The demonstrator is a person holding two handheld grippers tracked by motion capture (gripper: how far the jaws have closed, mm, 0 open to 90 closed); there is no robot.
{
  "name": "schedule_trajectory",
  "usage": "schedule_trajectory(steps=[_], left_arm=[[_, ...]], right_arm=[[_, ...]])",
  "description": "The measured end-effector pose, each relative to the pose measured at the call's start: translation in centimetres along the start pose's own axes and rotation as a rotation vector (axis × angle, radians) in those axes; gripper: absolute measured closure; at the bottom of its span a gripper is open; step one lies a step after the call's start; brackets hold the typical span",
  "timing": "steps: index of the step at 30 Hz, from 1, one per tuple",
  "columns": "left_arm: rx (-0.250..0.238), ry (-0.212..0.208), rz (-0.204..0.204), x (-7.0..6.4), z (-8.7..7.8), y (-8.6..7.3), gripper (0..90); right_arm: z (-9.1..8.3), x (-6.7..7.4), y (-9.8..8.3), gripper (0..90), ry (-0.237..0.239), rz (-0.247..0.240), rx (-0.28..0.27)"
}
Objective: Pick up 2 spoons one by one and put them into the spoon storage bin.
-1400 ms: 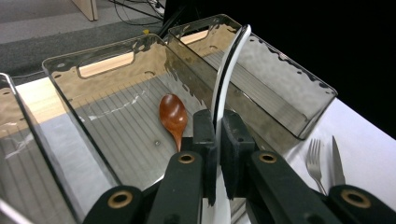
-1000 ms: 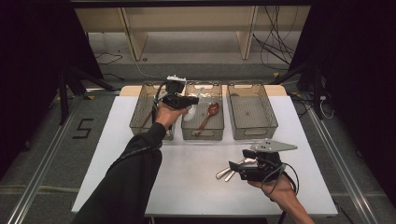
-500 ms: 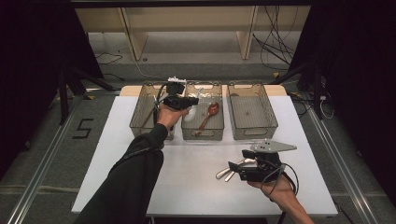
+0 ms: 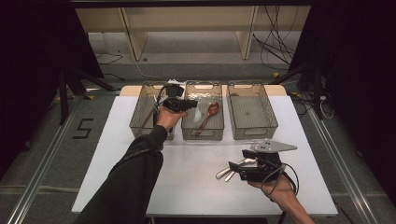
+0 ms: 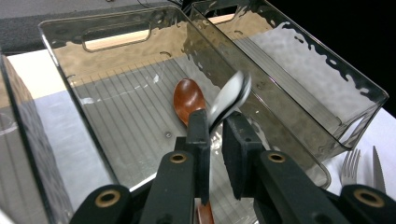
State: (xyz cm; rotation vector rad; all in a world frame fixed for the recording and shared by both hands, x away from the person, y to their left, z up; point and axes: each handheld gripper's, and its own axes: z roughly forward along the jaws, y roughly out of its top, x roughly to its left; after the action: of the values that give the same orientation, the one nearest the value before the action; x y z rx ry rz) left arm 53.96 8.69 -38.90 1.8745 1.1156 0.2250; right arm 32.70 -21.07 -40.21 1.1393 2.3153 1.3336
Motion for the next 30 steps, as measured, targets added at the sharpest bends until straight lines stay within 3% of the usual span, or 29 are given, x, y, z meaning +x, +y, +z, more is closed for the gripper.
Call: schedule_trajectory(steps=[3,6,9,14,17,26,30], left_arm=[[-0.022,-0.002,-0.018,0.4,-0.8,-0.1,78.8],[-0.021,-0.006,-0.002,0.6,-1.8,0.0,75.2],[-0.015,-0.018,-0.004,0.3,-2.7,0.3,68.2],[0.002,-0.053,0.027,-0.6,-4.4,0.1,55.6],[0.012,-0.061,0.049,-0.9,-5.5,-0.5,49.4],[-0.034,-0.108,0.03,-0.8,-8.0,-2.6,35.7],[-0.052,-0.131,0.051,-0.8,-9.3,-3.9,29.7]], right_arm=[[0.0,0.0,0.0,29.8,-0.002,0.002,-0.001],[0.0,0.0,0.0,29.8,-0.002,0.001,0.0],[0.0,0.0,0.0,29.9,-0.003,0.0,0.0],[0.0,0.0,0.0,29.9,-0.006,0.003,0.0],[0.0,0.0,0.0,29.8,-0.009,0.003,0.001],[-0.1,-0.3,0.0,29.8,-0.016,0.009,-0.007],[-0.2,-0.7,0.1,29.8,-0.025,0.013,-0.007]])
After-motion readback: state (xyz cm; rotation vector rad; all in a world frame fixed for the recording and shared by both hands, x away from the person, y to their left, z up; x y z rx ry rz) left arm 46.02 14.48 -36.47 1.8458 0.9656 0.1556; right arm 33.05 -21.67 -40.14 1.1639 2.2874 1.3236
